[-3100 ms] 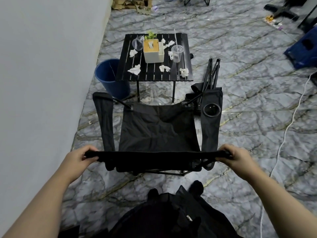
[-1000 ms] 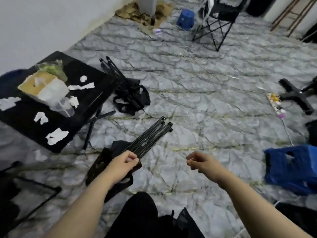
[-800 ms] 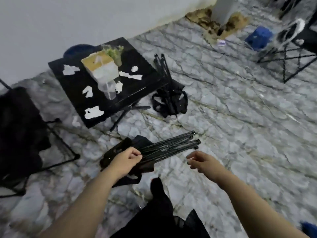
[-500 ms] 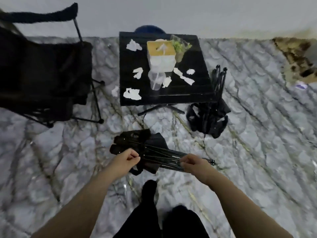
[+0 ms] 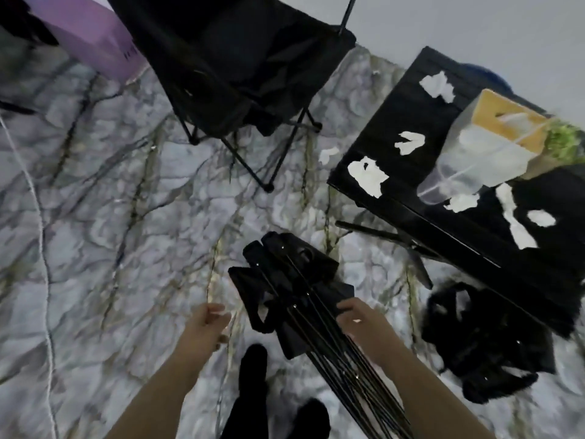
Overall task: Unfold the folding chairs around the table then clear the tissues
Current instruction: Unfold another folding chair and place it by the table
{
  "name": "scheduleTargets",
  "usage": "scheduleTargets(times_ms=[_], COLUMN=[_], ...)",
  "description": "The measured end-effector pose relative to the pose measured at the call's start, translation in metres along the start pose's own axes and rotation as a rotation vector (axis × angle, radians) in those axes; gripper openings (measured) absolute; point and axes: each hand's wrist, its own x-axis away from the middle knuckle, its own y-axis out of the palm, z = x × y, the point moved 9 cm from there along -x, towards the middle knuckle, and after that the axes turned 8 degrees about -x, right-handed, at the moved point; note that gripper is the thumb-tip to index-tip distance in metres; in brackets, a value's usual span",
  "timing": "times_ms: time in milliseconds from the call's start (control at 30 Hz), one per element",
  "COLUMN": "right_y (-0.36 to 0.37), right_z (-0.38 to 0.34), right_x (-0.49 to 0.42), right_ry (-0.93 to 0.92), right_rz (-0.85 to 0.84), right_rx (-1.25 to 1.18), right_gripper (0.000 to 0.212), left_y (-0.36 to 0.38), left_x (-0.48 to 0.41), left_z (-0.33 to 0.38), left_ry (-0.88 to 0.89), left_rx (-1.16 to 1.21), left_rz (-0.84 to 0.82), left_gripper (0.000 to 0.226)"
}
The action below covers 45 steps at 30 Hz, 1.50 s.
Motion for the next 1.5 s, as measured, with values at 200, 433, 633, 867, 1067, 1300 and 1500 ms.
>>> scheduleTargets(times_ms=[200,433,633,867,1067,1300,1500], right_y=[0.036,0.076,0.101,0.109,0.116,0.102,0.068], right_z=[0.034,0.036,0.053,0.050,0.009,-0.043,-0.082], right_x=[-0.148,-0.321,-0.389,-0.396,-0.311,-0.147,0.017], right_ry=[-0.071,-0.354,-0.263,-0.183,-0.248,-0.310,-0.495], right_rz=[0.027,0.085,-0.068,-0.085,-0.144,-0.130,-0.044], right_rx=[-0.063,0.330,0.317,0.049,0.098,0.255,0.280], right_gripper=[0.019,0.040,0.057,0.051,0.049,0.054,0.055], left_y=[0.056,0.109,0.130,0.118,0.100,0.068,0.043], left_x=[-0.129,-0.280,-0.326,-0.339,-0.268,-0.113,0.053], left_z=[-0.046,-0.077,-0.055,-0.049,-0.039,-0.003,0.018], left_ry=[-0.083,0.030,0.161,0.165,0.161,0.324,0.406], left_rx=[0.139,0.093,0.322,0.499,0.579,0.519,0.402], left_rz=[0.043,0.129,0.141,0.160,0.149,0.165,0.200], left_gripper=[0.007,0.045,0.066,0.044,0.031,0.053,0.051])
